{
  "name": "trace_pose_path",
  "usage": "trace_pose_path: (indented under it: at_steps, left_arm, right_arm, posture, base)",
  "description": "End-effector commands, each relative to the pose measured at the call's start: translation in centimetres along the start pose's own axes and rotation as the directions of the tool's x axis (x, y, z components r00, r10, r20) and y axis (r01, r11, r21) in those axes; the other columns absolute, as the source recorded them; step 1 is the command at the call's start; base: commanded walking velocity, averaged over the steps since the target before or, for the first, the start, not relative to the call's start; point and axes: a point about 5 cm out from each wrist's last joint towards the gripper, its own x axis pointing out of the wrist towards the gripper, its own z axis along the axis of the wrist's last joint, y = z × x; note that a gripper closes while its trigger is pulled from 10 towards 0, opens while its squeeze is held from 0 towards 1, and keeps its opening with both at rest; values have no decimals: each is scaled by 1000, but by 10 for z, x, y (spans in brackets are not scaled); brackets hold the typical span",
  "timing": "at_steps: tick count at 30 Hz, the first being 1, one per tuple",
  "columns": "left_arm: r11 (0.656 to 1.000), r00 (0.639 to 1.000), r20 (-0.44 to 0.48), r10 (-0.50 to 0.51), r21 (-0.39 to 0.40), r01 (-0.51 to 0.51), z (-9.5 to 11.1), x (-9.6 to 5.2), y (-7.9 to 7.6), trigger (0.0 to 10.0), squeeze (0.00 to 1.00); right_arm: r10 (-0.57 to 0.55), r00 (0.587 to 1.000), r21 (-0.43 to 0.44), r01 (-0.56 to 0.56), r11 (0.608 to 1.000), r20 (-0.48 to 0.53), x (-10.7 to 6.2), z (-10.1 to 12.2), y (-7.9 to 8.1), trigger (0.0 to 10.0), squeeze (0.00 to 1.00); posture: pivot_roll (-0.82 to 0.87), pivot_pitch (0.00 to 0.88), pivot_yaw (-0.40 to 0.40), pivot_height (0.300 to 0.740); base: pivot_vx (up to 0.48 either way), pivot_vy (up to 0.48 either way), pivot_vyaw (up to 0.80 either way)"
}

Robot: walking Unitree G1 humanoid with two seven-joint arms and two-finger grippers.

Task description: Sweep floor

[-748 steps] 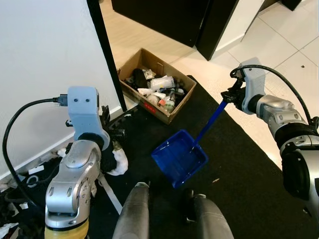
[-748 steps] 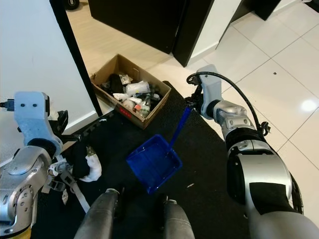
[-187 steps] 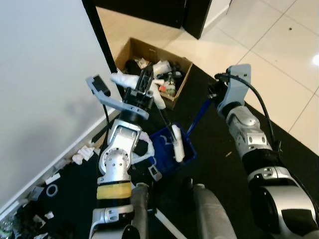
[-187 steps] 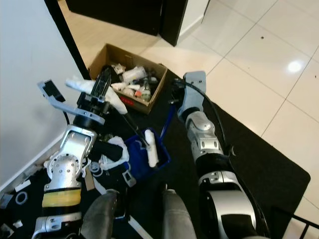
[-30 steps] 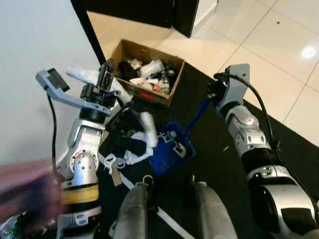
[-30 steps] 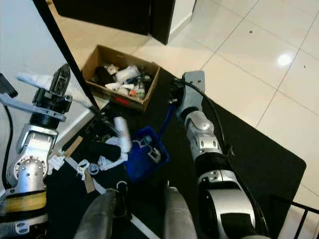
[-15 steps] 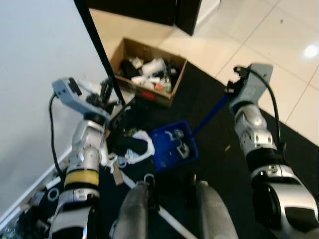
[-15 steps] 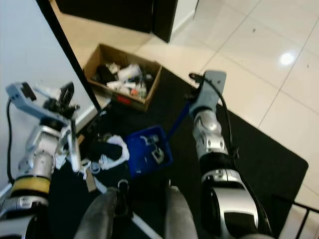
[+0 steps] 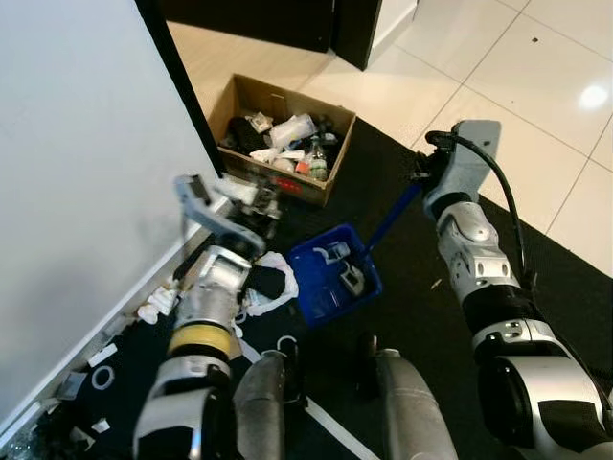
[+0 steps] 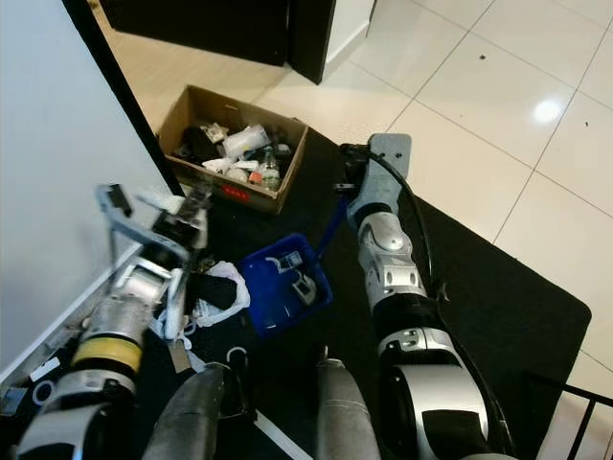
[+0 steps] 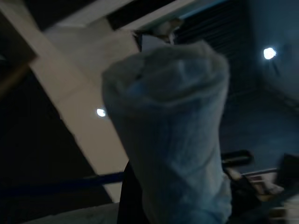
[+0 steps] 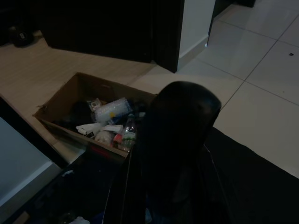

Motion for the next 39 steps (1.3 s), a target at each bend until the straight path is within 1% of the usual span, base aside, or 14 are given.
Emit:
trace_pose_path:
  at_steps: [1,6,15,19,20,25,28,29,30,32,33,35,38,39]
  left_arm:
    - [976,990,-15,-138,-174,133,-29,8,-24,10000,0]
    - [945,979,4,-205,-260,199,-40,9,-46,10000,0]
    - [931,969,36,-243,-272,244,-35,9,-62,10000,0]
    - [933,956,71,-283,-212,292,-17,8,-77,10000,0]
    - [947,952,63,-301,-101,306,-1,6,-84,10000,0]
    - [960,956,95,-279,64,273,33,1,-93,10000,0]
    - [965,960,156,-232,162,207,61,-5,-98,10000,0]
    - [968,970,191,-150,230,105,78,-9,-94,10000,0]
    - [968,970,191,-150,230,105,78,-9,-94,10000,0]
    - [933,964,265,30,338,-122,106,-19,-83,10000,0]
    - [933,964,265,30,338,-122,106,-19,-83,10000,0]
    - [866,931,315,185,396,-306,124,-31,-72,10000,0]
    - [799,896,325,303,426,-424,133,-39,-68,10000,0]
    - [751,876,345,336,464,-470,136,-40,-67,10000,0]
  right_arm:
    - [10,999,20,-9,1000,-39,-3,-10,1,10000,0]
    - [17,999,21,-16,1000,-36,-2,-9,1,10000,0]
    - [27,999,27,-26,999,-34,-1,-8,2,10000,0]
    - [25,999,32,-24,999,-33,-2,-9,1,10000,0]
    - [22,999,39,-21,999,-25,-2,-8,-1,10000,0]
    - [12,1000,51,-12,999,-8,-2,-4,-5,10000,0]
    - [5,1000,60,-6,998,6,-3,-2,-8,10000,0]
    - [2,1000,66,-3,998,15,-4,0,-10,10000,0]
    - [2,1000,66,-3,998,15,-4,0,-10,10000,0]
    - [-5,999,82,2,997,36,-4,6,-12,10000,0]
    - [-5,999,82,2,997,36,-4,6,-12,10000,0]
    - [-6,996,109,-3,994,84,-5,19,-12,10000,0]
    - [-14,991,135,-4,991,131,-6,33,-13,10000,0]
    - [-16,990,141,-4,990,143,-6,37,-14,10000,0]
  posture:
    - [-60,350,-16,740]
    - [-51,349,-17,740]
    - [-38,343,-13,740]
    - [-29,340,-7,740]
    - [-25,338,-4,740]
    - [-10,333,3,740]
    - [0,330,4,740]
    - [12,326,7,740]
    - [12,326,7,740]
    - [29,319,8,740]
    - [29,319,8,740]
    - [36,309,7,740]
    - [38,302,8,740]
    - [41,294,11,740]
  base:
    - [0,0,0]
    - [0,0,0]
    - [0,0,0]
    - [0,0,0]
    - [0,0,0]
    - [0,0,0]
    - [0,0,0]
    - [0,0,0]
    - [0,0,0]
    - [0,0,0]
    - [0,0,0]
    - [0,0,0]
    - [0,0,0]
    - [0,0,0]
